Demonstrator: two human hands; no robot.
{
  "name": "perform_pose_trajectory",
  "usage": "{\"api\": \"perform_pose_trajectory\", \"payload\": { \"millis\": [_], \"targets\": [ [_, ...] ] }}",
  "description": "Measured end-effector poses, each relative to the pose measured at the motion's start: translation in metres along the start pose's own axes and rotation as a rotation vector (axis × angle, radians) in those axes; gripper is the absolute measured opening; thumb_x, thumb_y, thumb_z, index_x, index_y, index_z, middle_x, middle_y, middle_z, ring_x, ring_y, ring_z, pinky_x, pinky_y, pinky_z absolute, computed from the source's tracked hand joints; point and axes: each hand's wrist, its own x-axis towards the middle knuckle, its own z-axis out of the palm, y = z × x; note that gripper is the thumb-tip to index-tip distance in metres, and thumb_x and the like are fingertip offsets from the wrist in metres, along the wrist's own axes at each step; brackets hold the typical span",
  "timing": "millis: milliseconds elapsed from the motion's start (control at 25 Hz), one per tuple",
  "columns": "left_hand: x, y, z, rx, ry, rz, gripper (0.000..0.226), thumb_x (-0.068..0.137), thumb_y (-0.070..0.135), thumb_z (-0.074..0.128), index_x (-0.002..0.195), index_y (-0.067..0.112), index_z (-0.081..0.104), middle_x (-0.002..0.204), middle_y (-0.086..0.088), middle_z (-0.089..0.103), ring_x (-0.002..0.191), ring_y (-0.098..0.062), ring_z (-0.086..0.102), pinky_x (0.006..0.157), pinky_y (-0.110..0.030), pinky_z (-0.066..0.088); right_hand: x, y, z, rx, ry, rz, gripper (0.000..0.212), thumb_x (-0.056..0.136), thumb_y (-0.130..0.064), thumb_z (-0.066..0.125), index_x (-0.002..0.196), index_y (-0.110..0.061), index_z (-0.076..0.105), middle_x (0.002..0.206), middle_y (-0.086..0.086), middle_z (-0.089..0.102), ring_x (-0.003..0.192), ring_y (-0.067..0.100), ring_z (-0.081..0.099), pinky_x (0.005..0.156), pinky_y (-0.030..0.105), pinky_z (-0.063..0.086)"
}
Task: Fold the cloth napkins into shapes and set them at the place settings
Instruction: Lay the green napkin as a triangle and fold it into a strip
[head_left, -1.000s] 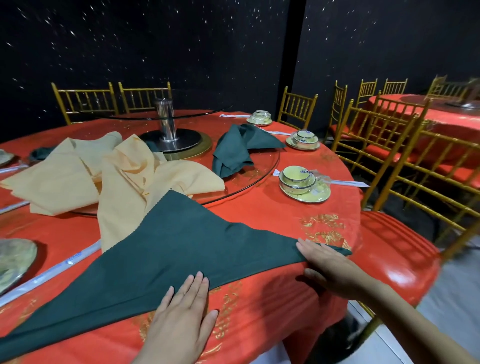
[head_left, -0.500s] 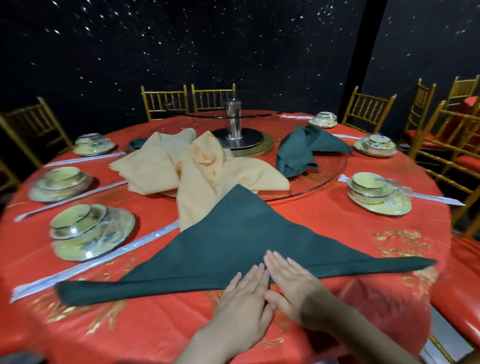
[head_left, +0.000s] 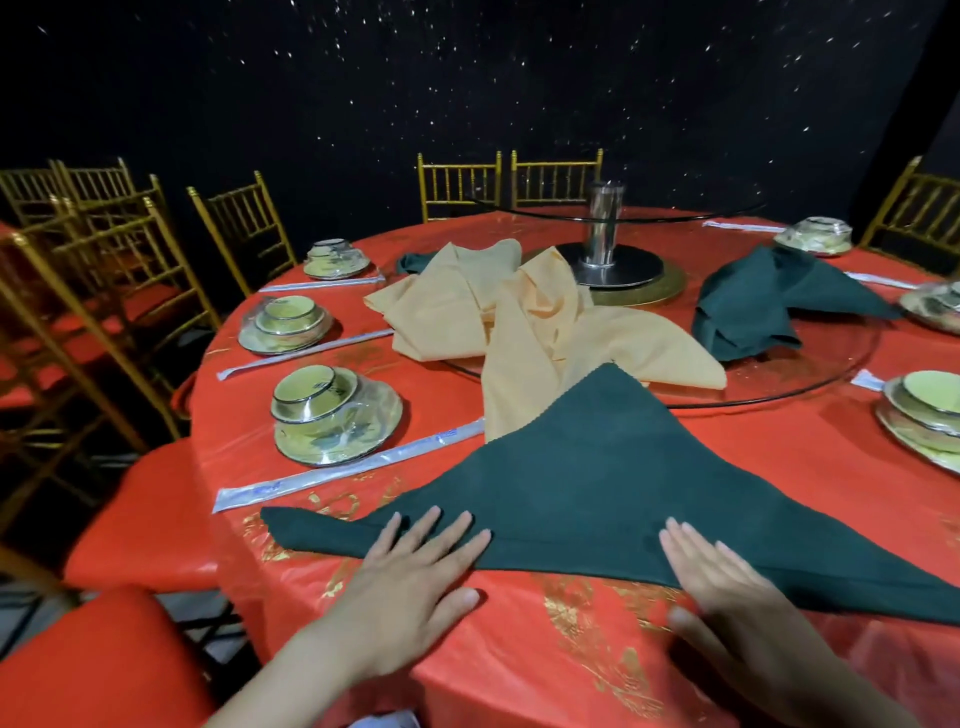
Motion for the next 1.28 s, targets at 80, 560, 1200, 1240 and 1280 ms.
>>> {"api": "perform_pose_trajectory", "payload": {
  "millis": [80,560,1200,1240,1280],
  "targets": [
    [-0.007,-0.018,0.0,-0.056,0.028,-0.047,0.053,0.098,0.058,0.014,0.147,0.038,0.016,0.141,0.013,0.047,0.127,-0.013,0.049,0.106,-0.03,0.033,0.001,0.0,0.0,0.001,-0.004,0.002,0.07,0.097,-0.059,0.02,0.141,-0.007,0.037,0.144,0.01,0.042,0.136,0.012,0.029,0.106,0.024,0.02],
    [-0.032,-0.075,0.015,-0.118,0.122,-0.079,0.066,0.077,0.079,-0.012,0.14,0.058,-0.004,0.149,0.034,-0.01,0.141,-0.005,-0.022,0.112,-0.048,-0.015,0.001,0.0,-0.005,-0.005,-0.036,0.001,0.067,0.097,-0.059,0.022,0.141,-0.01,0.033,0.144,0.009,0.042,0.138,0.013,0.025,0.109,0.022,0.016],
    [0.035,0.006,-0.006,-0.135,0.446,0.261,0.032,0.087,0.043,0.044,0.095,0.024,0.069,0.092,0.013,0.066,0.081,-0.012,0.065,0.063,-0.023,0.055,0.008,0.008,-0.016,0.211,-0.113,0.079,0.079,0.086,-0.072,0.022,0.148,-0.025,0.022,0.149,-0.023,0.001,0.139,-0.008,0.003,0.108,0.008,0.005],
    [0.037,0.005,-0.005,-0.153,0.438,0.25,0.03,0.087,0.042,0.044,0.092,0.025,0.069,0.089,0.013,0.066,0.079,-0.012,0.063,0.062,-0.024,0.054,0.009,0.011,-0.018,0.239,-0.086,0.103,0.062,0.089,-0.062,0.034,0.14,-0.028,0.036,0.15,-0.024,0.01,0.139,-0.005,0.017,0.106,0.013,0.02],
    [0.037,0.005,-0.006,-0.18,0.439,0.243,0.029,0.086,0.041,0.045,0.09,0.024,0.069,0.086,0.014,0.065,0.078,-0.011,0.062,0.062,-0.024,0.054,0.01,0.011,-0.023,0.256,-0.067,0.158,0.049,0.088,-0.057,0.038,0.127,-0.031,0.05,0.148,-0.023,0.025,0.134,0.0,0.034,0.1,0.019,0.032]
  ]
}}
